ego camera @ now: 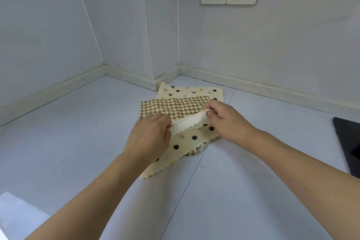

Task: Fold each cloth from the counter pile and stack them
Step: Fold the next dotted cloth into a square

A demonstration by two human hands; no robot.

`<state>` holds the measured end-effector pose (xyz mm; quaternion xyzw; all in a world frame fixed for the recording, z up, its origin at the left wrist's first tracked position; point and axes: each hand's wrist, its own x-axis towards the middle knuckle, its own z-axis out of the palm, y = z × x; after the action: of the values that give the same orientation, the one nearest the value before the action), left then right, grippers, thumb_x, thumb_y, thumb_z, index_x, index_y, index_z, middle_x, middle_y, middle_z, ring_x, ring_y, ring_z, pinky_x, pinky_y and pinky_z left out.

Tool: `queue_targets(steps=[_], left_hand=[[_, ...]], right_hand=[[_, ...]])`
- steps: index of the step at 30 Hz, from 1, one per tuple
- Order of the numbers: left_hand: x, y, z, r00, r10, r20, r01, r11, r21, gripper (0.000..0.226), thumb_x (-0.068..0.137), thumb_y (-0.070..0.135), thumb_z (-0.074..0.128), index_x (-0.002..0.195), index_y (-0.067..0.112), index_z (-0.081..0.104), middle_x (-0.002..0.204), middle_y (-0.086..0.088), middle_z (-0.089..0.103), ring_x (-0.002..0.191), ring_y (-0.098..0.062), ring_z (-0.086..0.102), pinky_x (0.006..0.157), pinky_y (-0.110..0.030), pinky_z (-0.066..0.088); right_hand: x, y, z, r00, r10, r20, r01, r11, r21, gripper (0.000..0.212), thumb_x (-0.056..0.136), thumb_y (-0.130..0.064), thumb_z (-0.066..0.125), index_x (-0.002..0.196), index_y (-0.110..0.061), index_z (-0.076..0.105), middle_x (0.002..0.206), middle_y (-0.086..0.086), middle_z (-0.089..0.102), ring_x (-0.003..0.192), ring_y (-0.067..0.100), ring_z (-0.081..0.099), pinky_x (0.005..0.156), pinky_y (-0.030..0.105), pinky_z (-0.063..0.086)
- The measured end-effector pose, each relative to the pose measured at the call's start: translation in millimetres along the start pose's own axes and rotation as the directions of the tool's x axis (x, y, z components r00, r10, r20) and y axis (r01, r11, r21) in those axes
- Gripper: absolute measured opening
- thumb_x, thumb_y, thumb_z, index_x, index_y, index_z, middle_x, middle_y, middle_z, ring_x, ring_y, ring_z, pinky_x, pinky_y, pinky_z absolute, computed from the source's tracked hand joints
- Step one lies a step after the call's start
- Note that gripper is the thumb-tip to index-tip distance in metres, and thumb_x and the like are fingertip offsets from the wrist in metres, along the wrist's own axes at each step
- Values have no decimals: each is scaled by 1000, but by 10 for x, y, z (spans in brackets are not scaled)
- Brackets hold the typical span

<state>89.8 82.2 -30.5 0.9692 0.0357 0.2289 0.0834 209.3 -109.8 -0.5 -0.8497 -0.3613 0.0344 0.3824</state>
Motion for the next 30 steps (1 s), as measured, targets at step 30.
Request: queue_targets(steps=[30], left_hand=[[-934,1873,-1842,973,-21,230,146,829,-540,20,90,14,43,80,19,60,77,1,64,69,-19,59,63,-32,48]], right_hand=[[-2740,-1177,-1659,913,287,-288,-289,957,38,18,96,-28,49,94,-11,53,91,7,60,75,21,56,66,31,43]])
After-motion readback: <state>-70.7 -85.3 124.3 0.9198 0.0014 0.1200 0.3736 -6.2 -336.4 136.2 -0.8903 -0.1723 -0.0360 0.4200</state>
